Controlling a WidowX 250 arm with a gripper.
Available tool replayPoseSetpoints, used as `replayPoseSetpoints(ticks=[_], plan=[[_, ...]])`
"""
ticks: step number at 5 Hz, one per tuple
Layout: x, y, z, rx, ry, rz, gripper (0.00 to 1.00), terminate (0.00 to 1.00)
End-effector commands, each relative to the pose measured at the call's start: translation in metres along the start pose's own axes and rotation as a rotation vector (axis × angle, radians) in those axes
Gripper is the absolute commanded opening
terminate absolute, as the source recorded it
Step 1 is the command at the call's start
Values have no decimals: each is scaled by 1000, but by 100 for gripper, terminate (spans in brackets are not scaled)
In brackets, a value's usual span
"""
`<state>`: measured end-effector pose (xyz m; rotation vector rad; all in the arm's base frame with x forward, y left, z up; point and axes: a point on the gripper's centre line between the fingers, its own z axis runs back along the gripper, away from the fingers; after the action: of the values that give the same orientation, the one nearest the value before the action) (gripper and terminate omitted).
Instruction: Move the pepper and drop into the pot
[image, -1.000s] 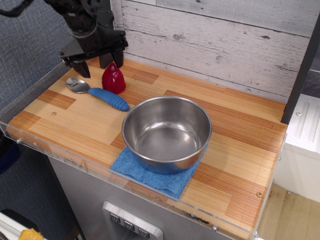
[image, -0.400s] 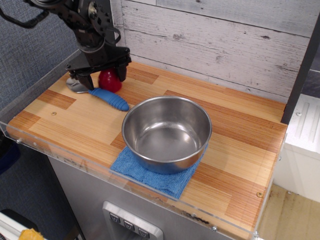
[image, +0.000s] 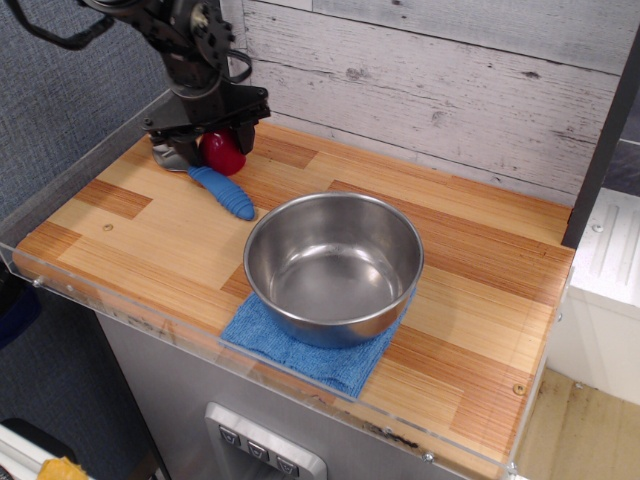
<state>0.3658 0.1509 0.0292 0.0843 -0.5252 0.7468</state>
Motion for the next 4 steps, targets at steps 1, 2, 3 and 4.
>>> replayPoseSetpoints(ticks=[1,2,3,4], plan=[[3,-8,5,11,-21,-4,0,0],[1,-10,10,6,-22,-9,0,0],[10,-13,25,-21,-40,-3,0,0],[21,-14,47,-48,-75,7,0,0]])
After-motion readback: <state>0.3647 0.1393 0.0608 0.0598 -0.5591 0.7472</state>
